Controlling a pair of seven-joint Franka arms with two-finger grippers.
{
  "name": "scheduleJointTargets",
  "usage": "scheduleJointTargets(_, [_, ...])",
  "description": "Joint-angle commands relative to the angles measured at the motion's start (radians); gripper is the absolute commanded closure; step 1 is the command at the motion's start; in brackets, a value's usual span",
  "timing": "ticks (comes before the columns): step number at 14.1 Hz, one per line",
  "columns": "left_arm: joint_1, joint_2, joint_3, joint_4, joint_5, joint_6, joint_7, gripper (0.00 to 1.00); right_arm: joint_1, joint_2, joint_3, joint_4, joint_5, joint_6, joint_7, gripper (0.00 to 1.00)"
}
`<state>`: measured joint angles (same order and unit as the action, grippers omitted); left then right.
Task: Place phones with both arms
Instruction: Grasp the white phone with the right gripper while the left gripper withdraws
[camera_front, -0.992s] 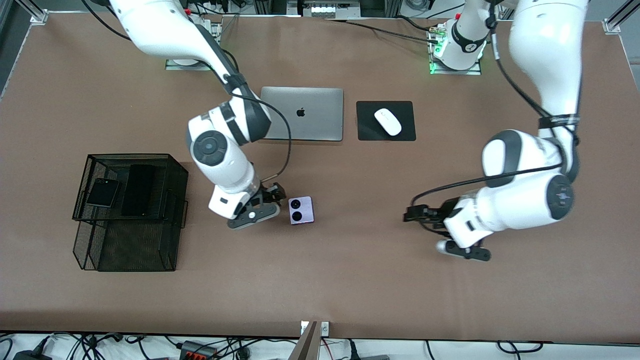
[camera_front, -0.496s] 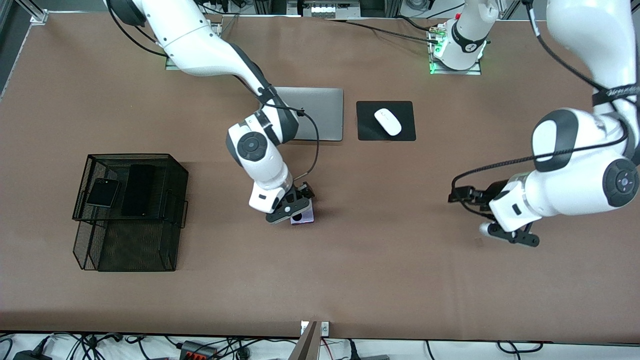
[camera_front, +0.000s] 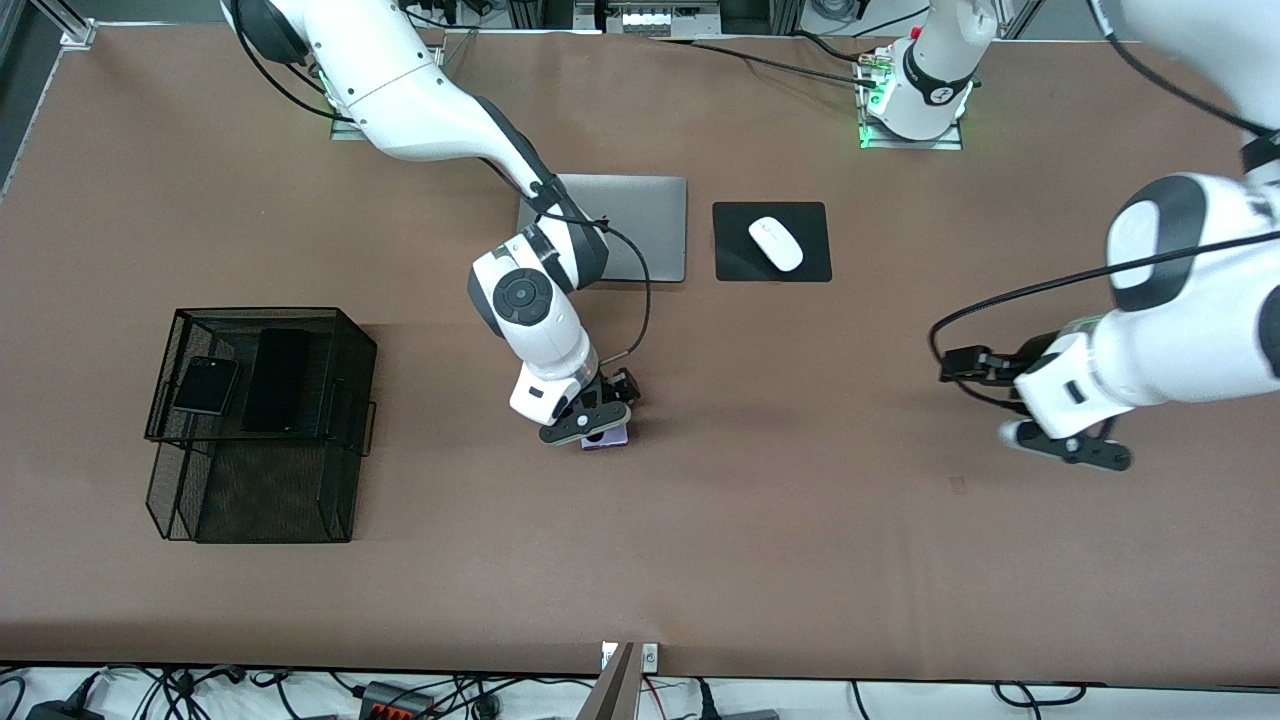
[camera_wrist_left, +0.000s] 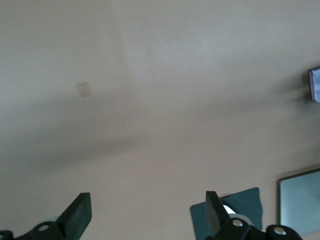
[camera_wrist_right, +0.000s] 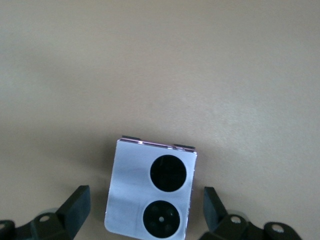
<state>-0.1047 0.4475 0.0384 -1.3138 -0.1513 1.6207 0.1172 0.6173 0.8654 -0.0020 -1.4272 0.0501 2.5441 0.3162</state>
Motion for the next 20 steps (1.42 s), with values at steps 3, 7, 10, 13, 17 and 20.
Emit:
scheduleJointTargets(3, [0.095, -0.088, 0.011, -0.039, 0.039, -0.013, -0.004, 0.00, 0.018, 0.023, -0.006, 0.025, -0.015, 0.001, 0.119, 0.00])
scheduleJointTargets(7, [0.146, -0.148, 0.009, -0.061, 0.059, -0.016, -0.011, 0.00, 0.019, 0.034, -0.006, 0.025, -0.013, 0.007, 0.121, 0.00])
scheduleJointTargets(10, [0.135, -0.151, 0.000, -0.119, 0.125, -0.002, -0.024, 0.00, 0.018, 0.047, -0.022, 0.027, -0.016, 0.010, 0.121, 0.00])
scheduleJointTargets(13, [0.100, -0.191, -0.002, -0.177, 0.118, 0.002, -0.175, 0.00, 0.019, 0.052, -0.023, 0.027, -0.015, 0.021, 0.123, 0.00])
scheduleJointTargets(17, [0.040, -0.219, 0.027, -0.206, 0.114, -0.005, -0.203, 0.00, 0.024, 0.076, -0.019, 0.069, -0.012, 0.024, 0.156, 0.00])
scheduleJointTargets(20, [0.045, -0.219, 0.043, -0.208, 0.108, -0.005, -0.209, 0.00, 0.033, 0.092, -0.022, 0.094, -0.016, 0.025, 0.170, 0.00])
